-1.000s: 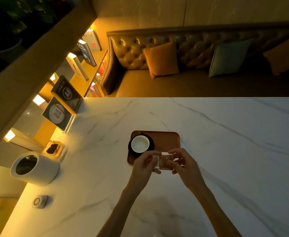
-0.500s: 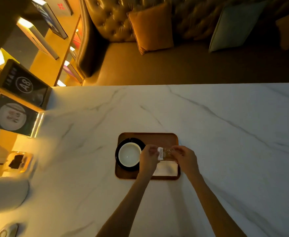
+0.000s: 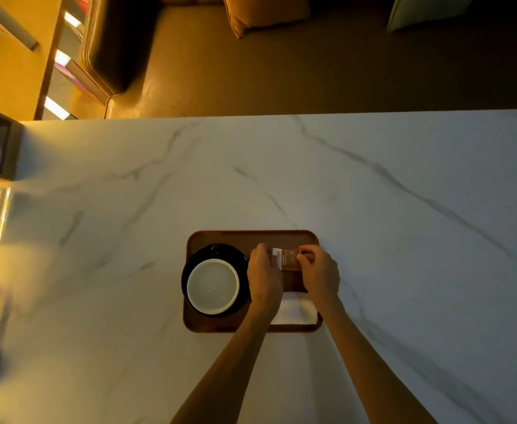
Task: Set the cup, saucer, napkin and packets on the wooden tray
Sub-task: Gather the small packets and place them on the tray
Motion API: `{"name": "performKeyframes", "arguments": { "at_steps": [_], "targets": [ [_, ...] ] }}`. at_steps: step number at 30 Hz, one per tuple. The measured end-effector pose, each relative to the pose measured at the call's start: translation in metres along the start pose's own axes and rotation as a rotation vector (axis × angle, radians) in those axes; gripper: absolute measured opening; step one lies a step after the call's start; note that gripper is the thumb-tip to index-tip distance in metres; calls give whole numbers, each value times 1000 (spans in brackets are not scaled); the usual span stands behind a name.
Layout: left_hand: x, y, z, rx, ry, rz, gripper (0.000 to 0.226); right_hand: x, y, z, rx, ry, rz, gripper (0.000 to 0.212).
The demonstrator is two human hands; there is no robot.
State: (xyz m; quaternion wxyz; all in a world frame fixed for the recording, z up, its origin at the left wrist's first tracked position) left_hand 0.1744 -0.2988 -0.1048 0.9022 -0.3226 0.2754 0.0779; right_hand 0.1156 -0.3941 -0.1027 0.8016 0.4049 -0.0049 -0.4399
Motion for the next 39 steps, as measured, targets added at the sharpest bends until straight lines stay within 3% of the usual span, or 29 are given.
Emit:
{"name": "performKeyframes", "arguments": {
  "at_steps": [21, 39],
  "targets": [
    [-3, 2, 2, 58, -31, -41, 13, -7, -6, 4, 77, 9, -1, 30],
    [-24, -1, 25, 87, -36, -102, 9, -19, 4, 24, 41, 124, 34, 32]
  ]
}}
Point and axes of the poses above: each hand's wrist, its own x-axis towards the middle knuckle, its own z-axis out of the back of the hand, y = z × x, the point moved 1 cm from there along x, towards the middle knuckle, and after that the axes turned 10 degrees about z, right-handed, at the moved point
